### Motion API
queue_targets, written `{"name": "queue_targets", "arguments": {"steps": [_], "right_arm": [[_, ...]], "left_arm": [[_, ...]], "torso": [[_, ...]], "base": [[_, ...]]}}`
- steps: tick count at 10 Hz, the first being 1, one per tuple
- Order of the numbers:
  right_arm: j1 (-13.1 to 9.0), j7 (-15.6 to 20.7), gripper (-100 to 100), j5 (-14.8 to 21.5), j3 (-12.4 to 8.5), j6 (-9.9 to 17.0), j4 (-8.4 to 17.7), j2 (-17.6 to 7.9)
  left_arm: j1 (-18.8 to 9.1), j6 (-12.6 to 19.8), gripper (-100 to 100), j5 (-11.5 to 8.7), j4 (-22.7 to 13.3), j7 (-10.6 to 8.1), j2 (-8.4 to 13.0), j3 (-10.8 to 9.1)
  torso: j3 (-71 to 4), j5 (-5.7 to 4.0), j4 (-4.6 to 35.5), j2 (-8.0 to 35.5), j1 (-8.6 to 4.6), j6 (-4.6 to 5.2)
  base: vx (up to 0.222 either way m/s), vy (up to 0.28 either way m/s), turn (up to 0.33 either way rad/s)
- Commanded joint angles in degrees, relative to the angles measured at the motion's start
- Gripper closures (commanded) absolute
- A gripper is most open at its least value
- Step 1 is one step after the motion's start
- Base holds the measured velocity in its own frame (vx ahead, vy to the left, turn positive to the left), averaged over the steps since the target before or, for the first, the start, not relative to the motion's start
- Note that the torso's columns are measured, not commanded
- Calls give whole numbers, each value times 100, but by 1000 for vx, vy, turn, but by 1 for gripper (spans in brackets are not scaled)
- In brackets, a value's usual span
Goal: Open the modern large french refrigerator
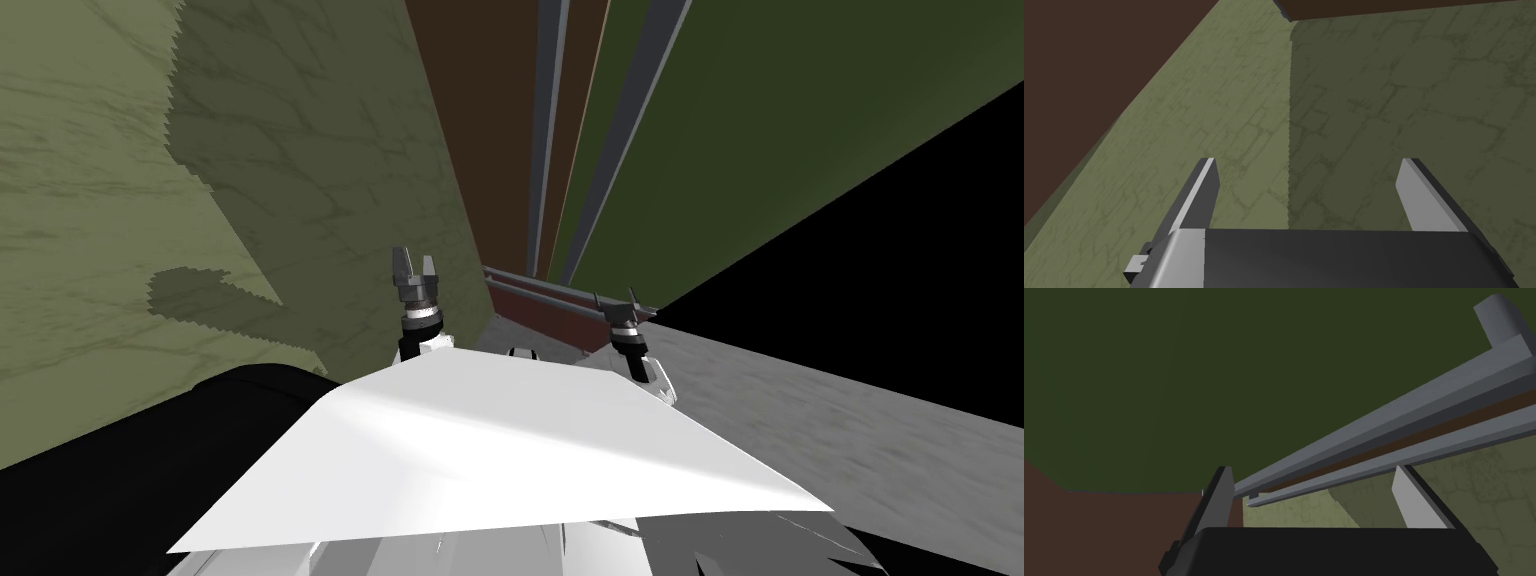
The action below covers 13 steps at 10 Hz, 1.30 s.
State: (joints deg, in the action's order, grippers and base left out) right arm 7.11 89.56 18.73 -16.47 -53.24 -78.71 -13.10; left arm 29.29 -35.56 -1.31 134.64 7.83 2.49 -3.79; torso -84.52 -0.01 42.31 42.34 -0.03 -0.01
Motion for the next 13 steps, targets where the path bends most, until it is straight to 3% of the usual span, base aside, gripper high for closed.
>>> {"name": "queue_targets", "arguments": {"steps": [1,2,5,6,7,8,9,10,13], "right_arm": [[-155,439,-100,131,-95,-144,358,77],[-155,589,-100,131,-95,-144,367,77],[-342,1066,-100,299,-210,-303,799,216],[-342,1235,-100,299,-210,-303,799,216],[-428,1401,-100,376,-263,-375,998,296],[-428,1534,-100,376,-263,-375,998,296],[-508,1717,-100,448,-312,-443,1184,381],[-508,1807,-100,448,-312,-443,1184,381],[-649,2284,-100,574,-398,-560,1510,571]], "left_arm": [[0,0,0,0,0,0,0,0],[0,0,0,0,0,0,0,0],[0,0,0,0,0,0,0,0],[0,0,0,0,0,0,0,0],[0,0,0,0,0,0,0,0],[0,0,0,0,0,0,0,0],[0,0,0,0,0,0,0,0],[0,0,0,0,0,0,0,0],[0,0,0,0,0,0,0,0]], "torso": [[-4,2,-2,-4,5,2],[-9,3,-4,-14,9,0],[-2,1,-1,-1,0,2],[-3,1,-2,-4,2,0],[-2,2,-1,-1,4,2],[-3,1,-2,-4,4,1],[-3,2,-2,-3,2,2],[-5,2,-3,-8,5,1],[-3,1,-2,-2,2,2]], "base": [[66,20,44],[64,16,21],[58,11,33],[49,15,23],[53,12,32],[45,10,20],[58,15,30],[48,12,21],[45,10,25]]}}
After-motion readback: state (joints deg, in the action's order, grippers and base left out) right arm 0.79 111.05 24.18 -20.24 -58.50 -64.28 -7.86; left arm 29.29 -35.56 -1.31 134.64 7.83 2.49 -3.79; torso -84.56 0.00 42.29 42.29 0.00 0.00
